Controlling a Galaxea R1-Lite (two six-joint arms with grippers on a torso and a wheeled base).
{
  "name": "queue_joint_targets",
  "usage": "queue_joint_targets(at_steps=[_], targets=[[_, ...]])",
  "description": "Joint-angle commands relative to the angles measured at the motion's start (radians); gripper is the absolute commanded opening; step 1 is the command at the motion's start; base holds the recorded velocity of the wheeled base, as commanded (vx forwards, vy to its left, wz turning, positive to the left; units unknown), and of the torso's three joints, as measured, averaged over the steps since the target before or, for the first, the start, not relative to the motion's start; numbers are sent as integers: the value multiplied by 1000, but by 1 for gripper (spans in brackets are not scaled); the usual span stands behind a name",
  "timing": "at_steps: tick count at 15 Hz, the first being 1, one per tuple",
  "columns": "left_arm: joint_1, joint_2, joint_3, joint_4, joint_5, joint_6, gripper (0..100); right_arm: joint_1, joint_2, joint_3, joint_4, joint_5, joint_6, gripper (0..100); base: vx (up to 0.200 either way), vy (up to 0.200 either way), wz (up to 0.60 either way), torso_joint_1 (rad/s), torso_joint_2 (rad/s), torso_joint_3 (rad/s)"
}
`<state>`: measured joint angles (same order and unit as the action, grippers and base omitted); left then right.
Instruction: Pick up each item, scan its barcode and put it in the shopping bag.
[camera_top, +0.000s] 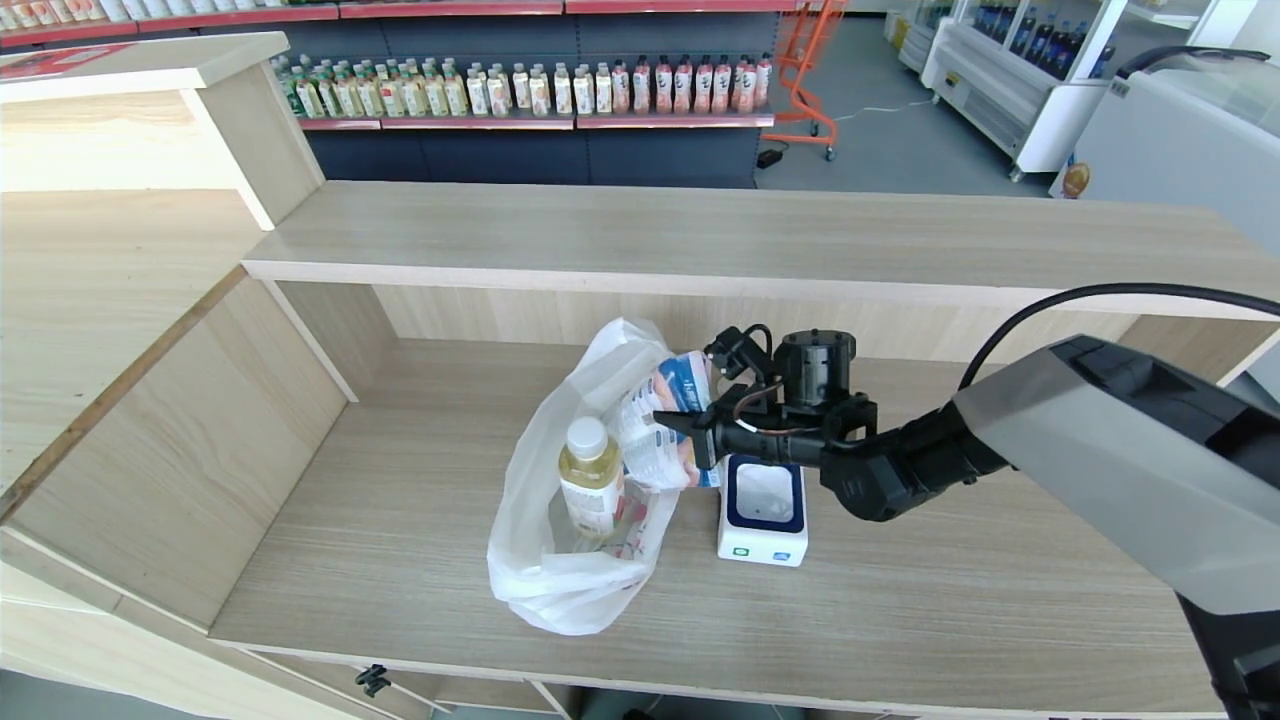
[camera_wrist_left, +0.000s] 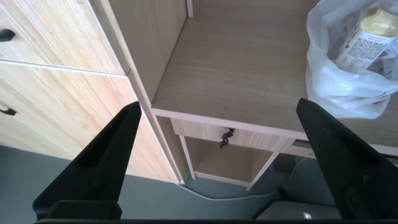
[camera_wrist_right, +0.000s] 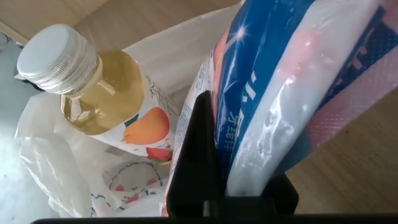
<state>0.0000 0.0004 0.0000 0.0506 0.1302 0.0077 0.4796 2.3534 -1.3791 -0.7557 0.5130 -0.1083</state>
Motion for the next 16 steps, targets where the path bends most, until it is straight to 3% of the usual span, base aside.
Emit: queue_joint_targets(at_steps=[1,6,10,11,12,14,15,16], targets=[[0,0,0,0,0,0,100,1,7,-8,-1,7,1,100,0,0,0,0,0,0],[0,0,0,0,0,0,100,7,-105,-21,3,15,134,100,0,0,0,0,0,0],[0,0,0,0,0,0,100,-68,-571,399,6,16,372,100,0,0,0,0,0,0],[0,0,0,0,0,0,100,-171,-842,658,27,16,378,100,0,0,0,0,0,0],[0,0,0,0,0,0,100,-240,-974,764,75,16,349,100,0,0,0,0,0,0],[0,0,0,0,0,2,100,-572,-1381,1029,389,1,116,100,0,0,0,0,0,0],[0,0,0,0,0,0,100,-642,-1542,1121,477,-30,110,100,0,0,0,0,0,0],[0,0,0,0,0,0,100,-635,-1689,1221,487,-123,110,100,0,0,0,0,0,0]])
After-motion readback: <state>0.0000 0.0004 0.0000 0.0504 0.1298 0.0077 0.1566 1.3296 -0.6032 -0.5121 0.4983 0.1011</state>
